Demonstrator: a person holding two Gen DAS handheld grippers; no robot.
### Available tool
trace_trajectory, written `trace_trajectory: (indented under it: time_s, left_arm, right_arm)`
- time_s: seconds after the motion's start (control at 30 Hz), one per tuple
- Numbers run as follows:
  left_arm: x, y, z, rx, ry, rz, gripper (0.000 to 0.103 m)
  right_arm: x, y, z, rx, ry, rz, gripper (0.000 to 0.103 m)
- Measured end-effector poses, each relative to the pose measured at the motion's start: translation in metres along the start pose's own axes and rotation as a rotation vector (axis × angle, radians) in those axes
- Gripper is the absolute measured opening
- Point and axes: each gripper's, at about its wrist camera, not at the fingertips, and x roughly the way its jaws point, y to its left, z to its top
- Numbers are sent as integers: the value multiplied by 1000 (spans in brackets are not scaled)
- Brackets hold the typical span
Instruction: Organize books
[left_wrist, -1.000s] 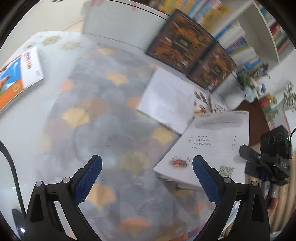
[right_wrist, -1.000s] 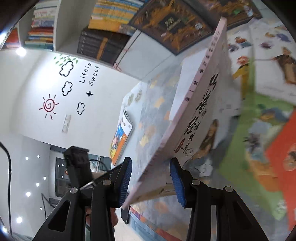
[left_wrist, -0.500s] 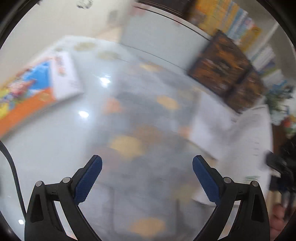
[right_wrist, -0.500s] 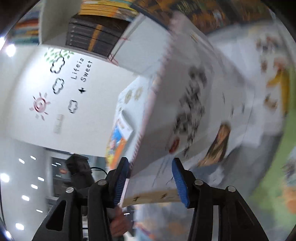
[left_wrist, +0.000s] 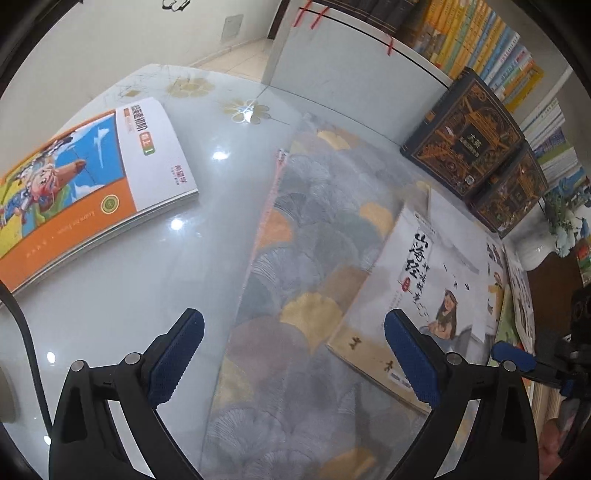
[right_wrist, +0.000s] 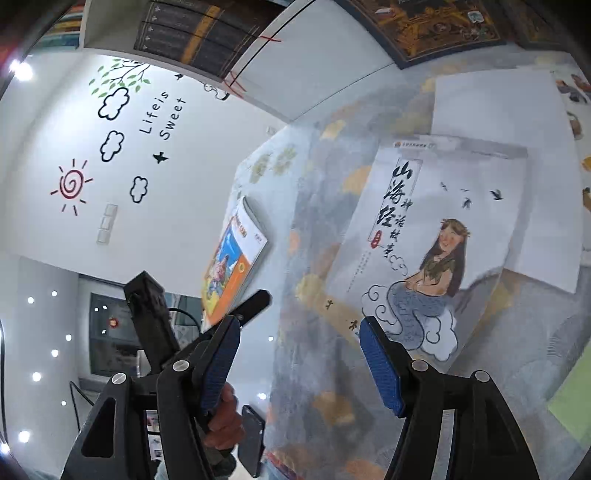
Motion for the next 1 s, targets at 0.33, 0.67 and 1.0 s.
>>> trace_trajectory:
  time_s: [0.33,0.67,1.0]
  left_arm:
    - [54,-58,-4,113,115,-121,98]
    - [78,-89,-13,251,171,-34,99]
    - [45,-103,-80,316,292,-245,99]
  right_arm:
    - [-11,-81,-41,201,-76,-370,56]
    - [8,-59,-46,105,-62,-446,47]
    - [-2,-58,-70,-8,19,-441,43]
